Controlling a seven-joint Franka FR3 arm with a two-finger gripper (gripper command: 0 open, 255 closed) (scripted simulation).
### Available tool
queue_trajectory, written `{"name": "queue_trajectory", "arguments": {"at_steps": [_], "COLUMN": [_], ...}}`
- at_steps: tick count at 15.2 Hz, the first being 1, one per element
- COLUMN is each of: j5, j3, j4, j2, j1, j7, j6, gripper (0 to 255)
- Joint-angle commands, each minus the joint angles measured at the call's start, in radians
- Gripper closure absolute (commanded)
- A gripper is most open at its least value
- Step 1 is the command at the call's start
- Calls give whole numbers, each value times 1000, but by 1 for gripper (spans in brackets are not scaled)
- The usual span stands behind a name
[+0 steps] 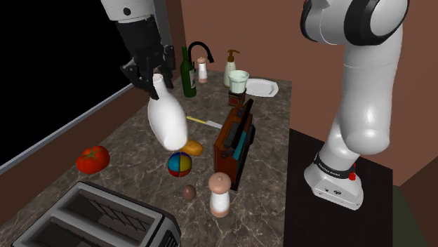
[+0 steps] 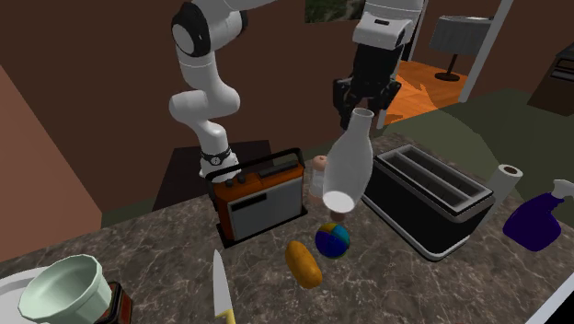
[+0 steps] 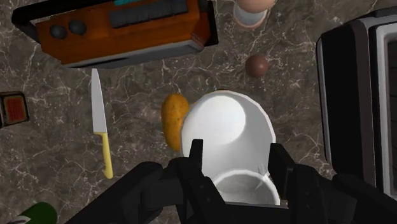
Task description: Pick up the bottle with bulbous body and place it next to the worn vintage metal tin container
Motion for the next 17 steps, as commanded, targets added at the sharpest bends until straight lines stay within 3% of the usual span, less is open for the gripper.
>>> {"name": "queue_trajectory", "arguments": {"at_steps": [1, 8, 17], "j5": [45, 165, 222], "j3": [-4, -76, -227], "j4": [-91, -291, -421], "j2": [-85, -323, -526], "j1": [-65, -215, -319], "j7": [-48, -247, -505], "j6": [21, 34, -8], "gripper": [255, 255, 255]}}
